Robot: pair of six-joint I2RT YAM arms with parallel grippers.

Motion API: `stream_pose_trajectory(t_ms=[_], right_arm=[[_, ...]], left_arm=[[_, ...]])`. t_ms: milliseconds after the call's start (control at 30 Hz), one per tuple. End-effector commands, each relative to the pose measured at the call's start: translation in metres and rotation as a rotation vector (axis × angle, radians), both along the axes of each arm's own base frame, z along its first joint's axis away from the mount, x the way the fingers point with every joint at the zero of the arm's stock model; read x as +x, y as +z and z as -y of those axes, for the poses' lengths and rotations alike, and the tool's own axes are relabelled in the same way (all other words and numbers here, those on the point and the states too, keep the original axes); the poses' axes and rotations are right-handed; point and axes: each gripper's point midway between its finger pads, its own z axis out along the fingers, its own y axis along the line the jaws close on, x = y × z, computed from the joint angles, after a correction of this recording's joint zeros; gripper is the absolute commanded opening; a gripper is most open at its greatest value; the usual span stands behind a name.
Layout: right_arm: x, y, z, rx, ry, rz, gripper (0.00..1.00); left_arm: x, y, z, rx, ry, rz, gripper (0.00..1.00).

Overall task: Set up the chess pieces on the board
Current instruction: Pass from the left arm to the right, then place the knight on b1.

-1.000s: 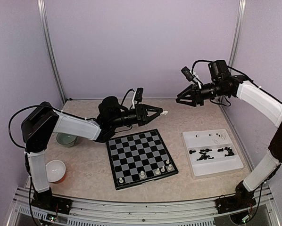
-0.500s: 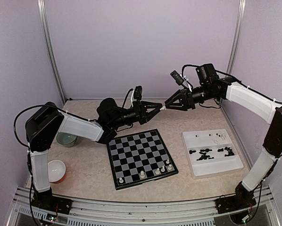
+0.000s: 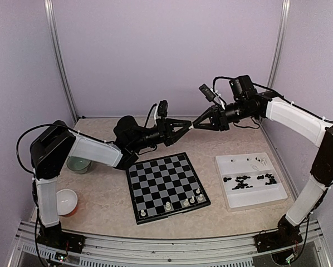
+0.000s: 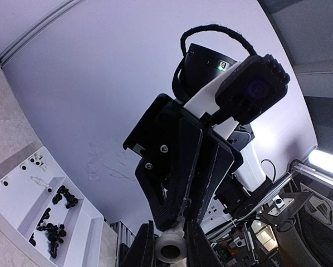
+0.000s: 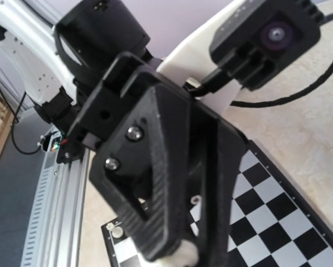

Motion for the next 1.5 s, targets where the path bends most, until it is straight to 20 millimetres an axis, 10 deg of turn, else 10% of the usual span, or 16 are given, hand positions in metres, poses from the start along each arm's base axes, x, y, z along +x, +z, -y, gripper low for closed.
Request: stream_pose_trajectory(t_ms=[0,333,833,1200,1467], right_arm=[[-0.006,0.006,-0.011,0.001,0.029,0.031,0.08],[-0.002,0.018,-0.024,-0.163,0.015,0.288,0.0],[-0.103,-0.113,-0.108,-0.598,0.352,0.455,0.0],[-0.152,-0.195,-0.134,-0.817,0.527,0.506,0.0],[-0.158,-0.214,-0.141,-0.85,0.545,0.507,0.01]], left_arm=[[0.002,0.008,0.0,-0.032,0.005,0.017,0.15],[0.034,-0.034,-0.05,0.263,0.267,0.029,0.56],[0.046,-0.003,-0.216,0.563,0.799,0.123,0.63],[0.037,-0.006,-0.237,0.602,0.837,0.128,0.64],[0.034,-0.009,-0.24,0.608,0.827,0.123,0.64]])
